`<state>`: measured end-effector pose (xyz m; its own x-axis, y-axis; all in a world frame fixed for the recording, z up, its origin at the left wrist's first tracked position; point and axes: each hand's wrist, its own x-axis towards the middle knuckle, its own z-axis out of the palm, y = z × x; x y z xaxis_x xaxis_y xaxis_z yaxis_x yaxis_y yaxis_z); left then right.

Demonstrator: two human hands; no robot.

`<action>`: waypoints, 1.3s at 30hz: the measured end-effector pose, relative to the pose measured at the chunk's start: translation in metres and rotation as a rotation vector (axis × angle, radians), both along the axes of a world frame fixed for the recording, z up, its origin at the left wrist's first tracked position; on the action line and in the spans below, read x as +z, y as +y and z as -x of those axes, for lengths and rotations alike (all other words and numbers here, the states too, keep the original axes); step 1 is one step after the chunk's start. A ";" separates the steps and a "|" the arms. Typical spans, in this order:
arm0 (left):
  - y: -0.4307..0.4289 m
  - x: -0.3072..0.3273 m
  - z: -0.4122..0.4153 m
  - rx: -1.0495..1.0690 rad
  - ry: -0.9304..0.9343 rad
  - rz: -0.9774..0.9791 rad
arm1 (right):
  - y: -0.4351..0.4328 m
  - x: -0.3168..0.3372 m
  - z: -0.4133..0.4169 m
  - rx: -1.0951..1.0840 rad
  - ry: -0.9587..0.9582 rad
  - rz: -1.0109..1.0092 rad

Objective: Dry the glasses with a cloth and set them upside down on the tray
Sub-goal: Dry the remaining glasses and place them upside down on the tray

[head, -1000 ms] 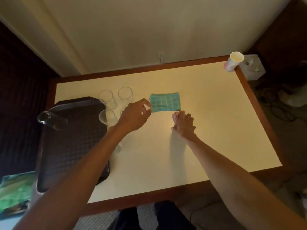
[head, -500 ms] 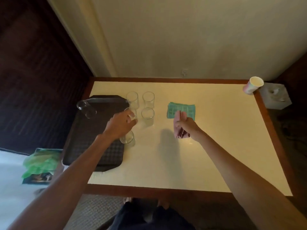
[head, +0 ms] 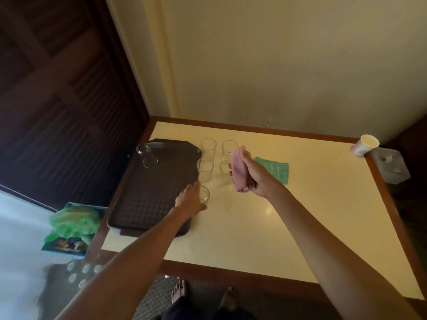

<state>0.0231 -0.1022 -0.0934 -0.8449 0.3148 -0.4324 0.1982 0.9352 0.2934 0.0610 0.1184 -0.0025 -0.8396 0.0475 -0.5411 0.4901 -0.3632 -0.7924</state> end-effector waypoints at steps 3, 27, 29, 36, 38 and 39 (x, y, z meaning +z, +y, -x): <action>-0.006 0.000 0.002 0.023 0.012 -0.117 | -0.008 -0.005 -0.001 0.004 0.012 -0.017; -0.026 0.248 0.128 0.112 -0.091 -1.061 | -0.052 0.117 0.054 -0.052 0.229 -0.158; -0.026 0.253 0.133 0.101 -0.075 -1.072 | -0.052 0.122 0.059 -0.101 0.203 -0.128; -0.013 0.274 0.143 0.091 0.028 -1.140 | -0.048 0.133 0.067 -0.218 0.266 0.023; -0.009 0.279 0.145 0.075 -0.026 -1.136 | -0.046 0.129 0.072 -0.287 0.277 0.143; -0.006 0.280 0.146 0.063 -0.062 -1.121 | -0.048 0.127 0.073 -0.312 0.310 0.218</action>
<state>-0.1225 -0.1082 0.1862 -0.8600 0.5096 0.0260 0.1153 0.1445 0.9828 -0.0119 0.0706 0.1246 -0.9266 0.2361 -0.2928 0.0843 -0.6285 -0.7732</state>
